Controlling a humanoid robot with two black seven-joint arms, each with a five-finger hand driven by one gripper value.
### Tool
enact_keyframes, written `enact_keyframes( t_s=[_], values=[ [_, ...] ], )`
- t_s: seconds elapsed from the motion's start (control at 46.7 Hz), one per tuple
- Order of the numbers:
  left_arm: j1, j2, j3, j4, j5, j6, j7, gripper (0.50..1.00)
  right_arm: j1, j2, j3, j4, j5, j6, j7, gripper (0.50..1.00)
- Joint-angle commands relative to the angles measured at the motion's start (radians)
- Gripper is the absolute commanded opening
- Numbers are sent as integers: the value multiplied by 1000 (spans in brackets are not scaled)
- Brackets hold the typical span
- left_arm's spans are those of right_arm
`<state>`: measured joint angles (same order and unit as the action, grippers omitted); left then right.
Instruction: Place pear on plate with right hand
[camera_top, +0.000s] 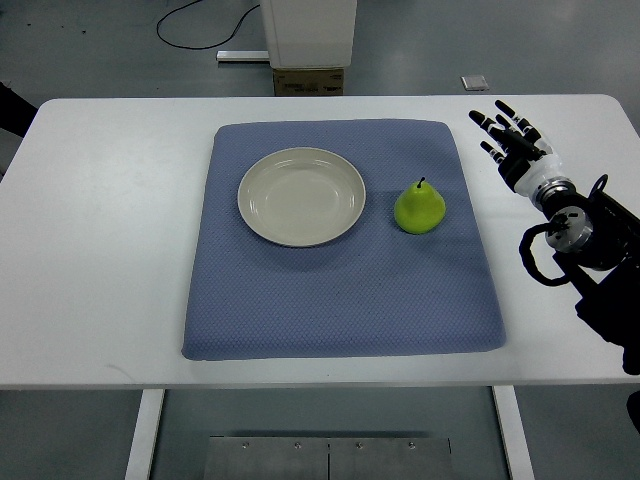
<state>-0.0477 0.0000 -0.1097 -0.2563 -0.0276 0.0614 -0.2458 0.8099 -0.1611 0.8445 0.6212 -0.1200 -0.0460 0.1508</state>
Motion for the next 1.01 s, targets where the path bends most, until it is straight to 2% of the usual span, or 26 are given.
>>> enact_keyframes(
  t_s=[0.0, 0.985],
  values=[
    [-3, 0, -1, 0, 0, 2, -1, 1000, 0, 0, -1, 2, 0, 0, 1, 1000],
    [12, 0, 2, 0, 0, 0, -6, 1000, 74, -5, -1, -3, 0, 2, -10, 1000]
  ],
)
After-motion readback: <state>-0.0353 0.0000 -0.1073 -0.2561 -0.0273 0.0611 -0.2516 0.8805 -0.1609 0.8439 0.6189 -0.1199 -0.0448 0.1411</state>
